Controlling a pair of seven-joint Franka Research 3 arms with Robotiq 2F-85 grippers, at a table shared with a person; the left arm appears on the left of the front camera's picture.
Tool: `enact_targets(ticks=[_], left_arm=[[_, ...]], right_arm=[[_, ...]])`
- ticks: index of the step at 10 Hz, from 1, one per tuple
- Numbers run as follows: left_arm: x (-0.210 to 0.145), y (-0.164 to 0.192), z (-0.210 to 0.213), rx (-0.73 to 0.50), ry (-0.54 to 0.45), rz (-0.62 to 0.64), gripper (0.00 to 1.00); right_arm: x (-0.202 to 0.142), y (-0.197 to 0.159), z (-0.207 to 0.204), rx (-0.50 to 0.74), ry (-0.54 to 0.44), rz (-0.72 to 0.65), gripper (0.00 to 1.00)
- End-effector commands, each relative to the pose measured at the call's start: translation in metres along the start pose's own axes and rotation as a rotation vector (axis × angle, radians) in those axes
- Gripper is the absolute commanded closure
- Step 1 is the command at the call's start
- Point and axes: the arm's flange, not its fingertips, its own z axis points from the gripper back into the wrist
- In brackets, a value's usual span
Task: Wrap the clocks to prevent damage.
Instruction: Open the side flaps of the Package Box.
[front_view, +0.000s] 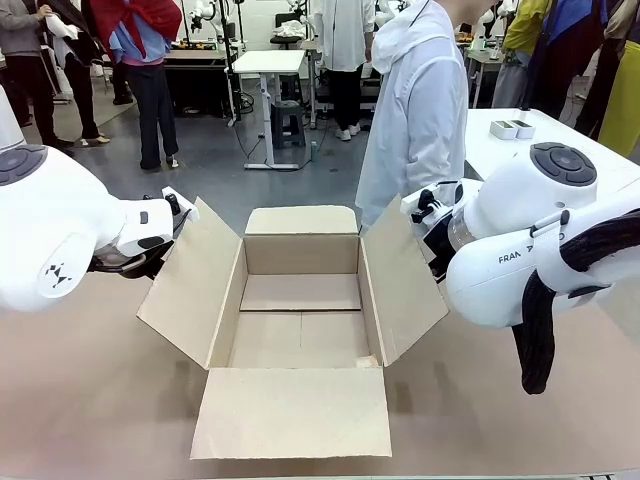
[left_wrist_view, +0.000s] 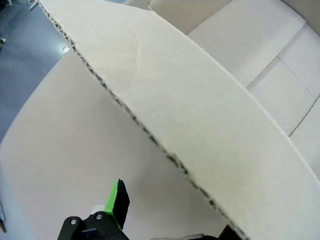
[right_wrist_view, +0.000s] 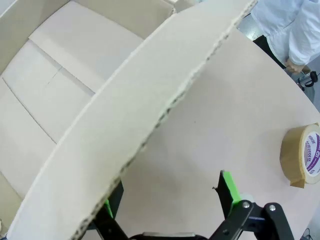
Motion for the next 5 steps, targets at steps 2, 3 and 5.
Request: enact_targets(ticks=[2,3,5], left_arm=[[-0.0001,0.0,0.0,0.0,0.0,0.0,0.0],[-0.0001,0.0,0.0,0.0,0.0,0.0,0.0],[0.0,0.0,0.0,0.0,0.0,0.0,0.0]], right_arm=[[0.0,0.0,0.0,0.0,0.0,0.0,0.0],[0.0,0.0,0.0,0.0,0.0,0.0,0.0],[0.0,0.0,0.0,0.0,0.0,0.0,0.0]])
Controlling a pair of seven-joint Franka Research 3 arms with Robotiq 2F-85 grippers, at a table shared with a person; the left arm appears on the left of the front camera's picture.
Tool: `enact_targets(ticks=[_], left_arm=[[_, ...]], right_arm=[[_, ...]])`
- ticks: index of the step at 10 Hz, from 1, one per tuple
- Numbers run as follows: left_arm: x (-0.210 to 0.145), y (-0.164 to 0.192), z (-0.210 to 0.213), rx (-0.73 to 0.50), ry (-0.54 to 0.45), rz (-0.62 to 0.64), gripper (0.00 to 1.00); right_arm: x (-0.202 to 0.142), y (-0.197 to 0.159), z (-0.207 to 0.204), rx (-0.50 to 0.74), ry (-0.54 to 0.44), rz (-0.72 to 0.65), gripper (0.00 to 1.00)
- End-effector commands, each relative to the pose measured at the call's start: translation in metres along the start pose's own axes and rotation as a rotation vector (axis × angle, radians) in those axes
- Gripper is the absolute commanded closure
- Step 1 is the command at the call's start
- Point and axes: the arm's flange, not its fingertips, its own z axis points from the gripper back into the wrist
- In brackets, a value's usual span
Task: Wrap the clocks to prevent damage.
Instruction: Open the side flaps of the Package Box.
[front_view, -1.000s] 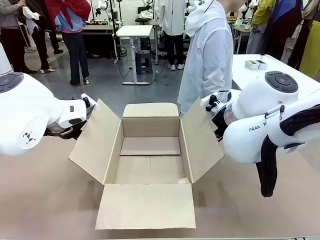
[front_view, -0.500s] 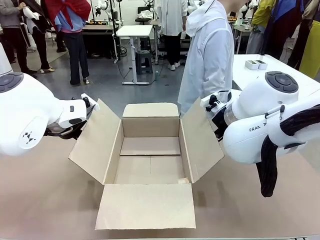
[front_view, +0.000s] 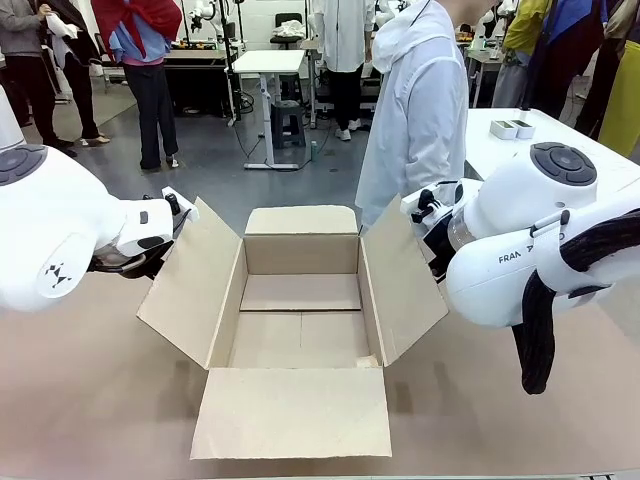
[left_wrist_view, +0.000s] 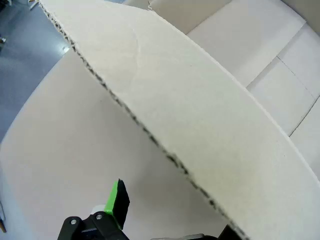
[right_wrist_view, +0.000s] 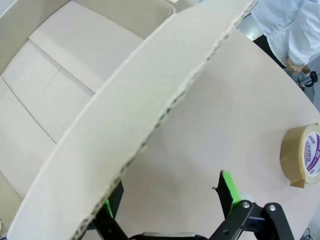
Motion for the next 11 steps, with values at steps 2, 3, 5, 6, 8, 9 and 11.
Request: enact_targets(ticks=[2,3,5,6,8,9,11], left_arm=[[0.015,0.034,0.052,0.125,0.004,0.013,0.0],[0.027,0.04,0.082,0.157,-0.01,-0.009,0.0],[0.047,0.041,0.138,0.216,-0.006,-0.039,0.0],[0.062,0.038,0.16,0.215,-0.019,-0.075,0.0],[0.077,0.013,0.197,0.217,-0.033,-0.125,0.0],[0.096,0.001,0.21,0.197,-0.022,-0.173,0.0],[0.103,-0.013,0.221,0.186,0.012,-0.168,0.0]], right_arm=[[0.008,-0.024,0.043,-0.026,-0.025,-0.055,0.0],[0.014,-0.031,0.069,-0.042,-0.036,-0.062,0.0],[0.03,-0.035,0.129,-0.114,-0.043,-0.067,0.0],[0.042,-0.025,0.159,-0.155,-0.043,-0.046,0.0],[0.063,0.005,0.217,-0.212,-0.04,-0.003,0.0],[0.078,0.02,0.247,-0.226,-0.047,0.011,0.0],[0.094,0.038,0.269,-0.232,-0.004,0.012,0.0]])
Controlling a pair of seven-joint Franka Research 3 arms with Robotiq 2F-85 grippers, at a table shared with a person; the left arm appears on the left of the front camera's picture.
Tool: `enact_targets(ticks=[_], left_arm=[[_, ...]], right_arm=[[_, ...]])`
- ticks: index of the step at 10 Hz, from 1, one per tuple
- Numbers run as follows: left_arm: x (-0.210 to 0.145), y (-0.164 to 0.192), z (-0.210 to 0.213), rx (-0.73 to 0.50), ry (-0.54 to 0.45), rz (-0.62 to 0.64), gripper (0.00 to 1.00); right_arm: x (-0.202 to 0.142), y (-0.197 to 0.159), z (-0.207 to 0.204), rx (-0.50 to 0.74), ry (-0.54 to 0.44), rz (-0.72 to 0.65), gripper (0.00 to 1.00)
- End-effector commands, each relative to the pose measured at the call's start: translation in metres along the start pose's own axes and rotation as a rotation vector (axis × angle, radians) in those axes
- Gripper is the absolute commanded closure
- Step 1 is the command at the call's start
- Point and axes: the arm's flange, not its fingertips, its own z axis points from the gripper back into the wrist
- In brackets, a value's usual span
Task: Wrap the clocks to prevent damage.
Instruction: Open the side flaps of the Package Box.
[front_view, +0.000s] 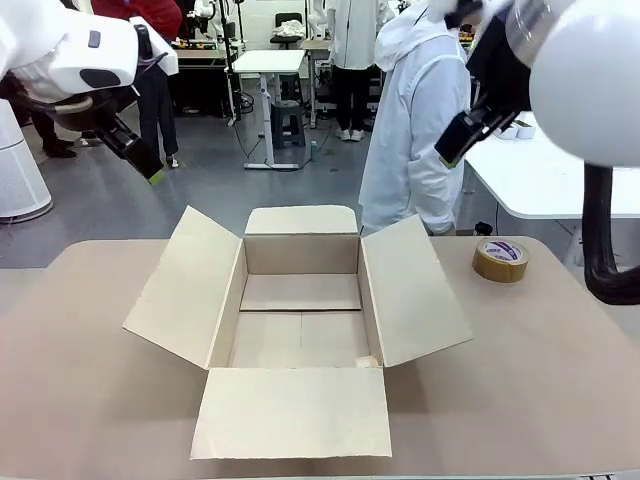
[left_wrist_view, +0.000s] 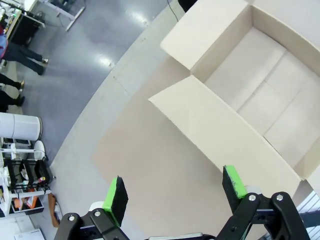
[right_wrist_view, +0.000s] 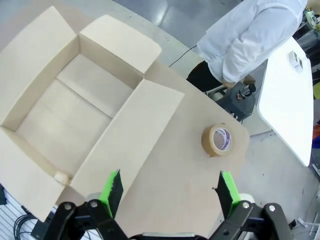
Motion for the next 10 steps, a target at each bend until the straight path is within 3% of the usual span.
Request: enact_targets(ticks=[1,2,7,8,10], left_arm=[[0.005,0.005,-0.002,-0.05,0.054,0.019,0.0],[0.0,0.0,0.0,0.0,0.0,0.0,0.0],[0.0,0.0,0.0,0.0,0.0,0.0,0.0],[0.003,0.0,0.001,-0.014,0.015,-0.002,0.0],[0.015,0.025,0.02,-0.22,0.108,-0.011,0.0]], right_arm=[[0.011,0.001,-0.017,0.027,0.095,-0.023,0.0],[0.0,0.0,0.0,0.0,0.0,0.0,0.0],[0.006,0.0,0.004,0.016,0.017,-0.005,0.0],[0.009,-0.011,0.001,0.139,0.143,0.022,0.0],[0.017,-0.032,0.0,0.28,0.283,0.03,0.0]])
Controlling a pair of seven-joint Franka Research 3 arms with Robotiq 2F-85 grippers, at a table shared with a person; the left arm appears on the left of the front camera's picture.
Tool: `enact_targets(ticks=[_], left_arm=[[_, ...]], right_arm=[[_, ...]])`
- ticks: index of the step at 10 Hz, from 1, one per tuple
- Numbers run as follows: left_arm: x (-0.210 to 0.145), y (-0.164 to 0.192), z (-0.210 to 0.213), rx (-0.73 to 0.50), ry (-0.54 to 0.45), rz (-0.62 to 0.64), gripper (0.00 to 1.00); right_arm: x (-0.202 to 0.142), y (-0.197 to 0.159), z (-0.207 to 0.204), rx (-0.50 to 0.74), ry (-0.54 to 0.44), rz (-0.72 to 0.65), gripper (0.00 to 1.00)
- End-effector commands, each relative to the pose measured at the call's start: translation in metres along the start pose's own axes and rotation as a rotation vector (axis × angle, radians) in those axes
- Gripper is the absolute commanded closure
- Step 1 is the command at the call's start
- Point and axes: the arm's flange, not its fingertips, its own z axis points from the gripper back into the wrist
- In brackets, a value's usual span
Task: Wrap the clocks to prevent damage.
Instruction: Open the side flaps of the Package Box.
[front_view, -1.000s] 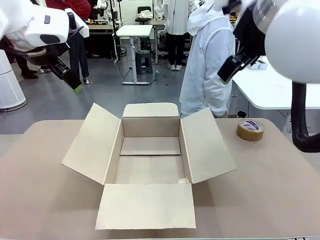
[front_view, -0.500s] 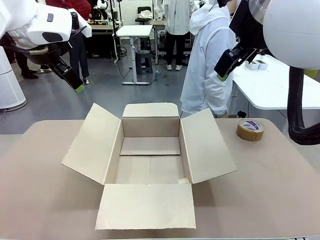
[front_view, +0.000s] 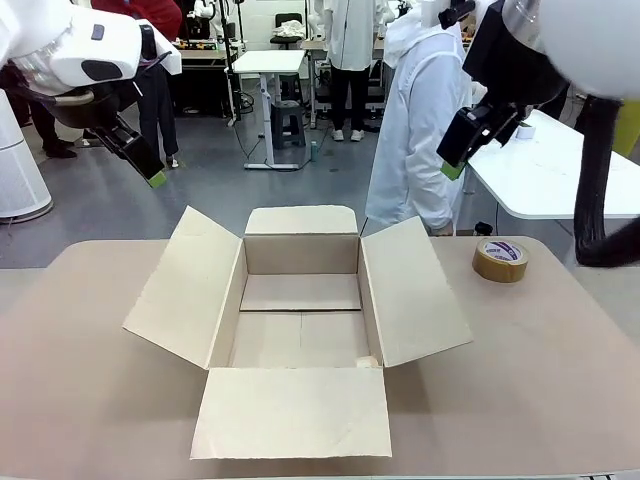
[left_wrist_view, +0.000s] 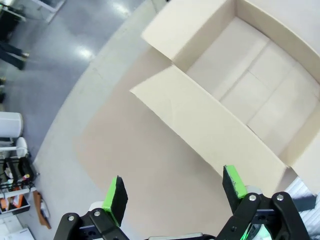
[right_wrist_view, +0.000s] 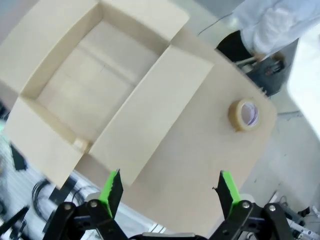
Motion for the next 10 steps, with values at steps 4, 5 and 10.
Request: enact_targets(ticks=[4,5,10], left_arm=[[0.011,0.023,0.027,-0.094,0.072,0.003,0.0],[0.011,0.023,0.027,-0.094,0.072,0.003,0.0],[-0.019,0.07,0.028,-0.493,-0.299,-0.138,0.0]], right_arm=[[0.01,-0.024,0.009,0.108,0.082,-0.031,0.0],[0.01,-0.024,0.009,0.108,0.082,-0.031,0.0],[-0.019,-0.092,0.001,0.443,-0.266,0.065,0.0]])
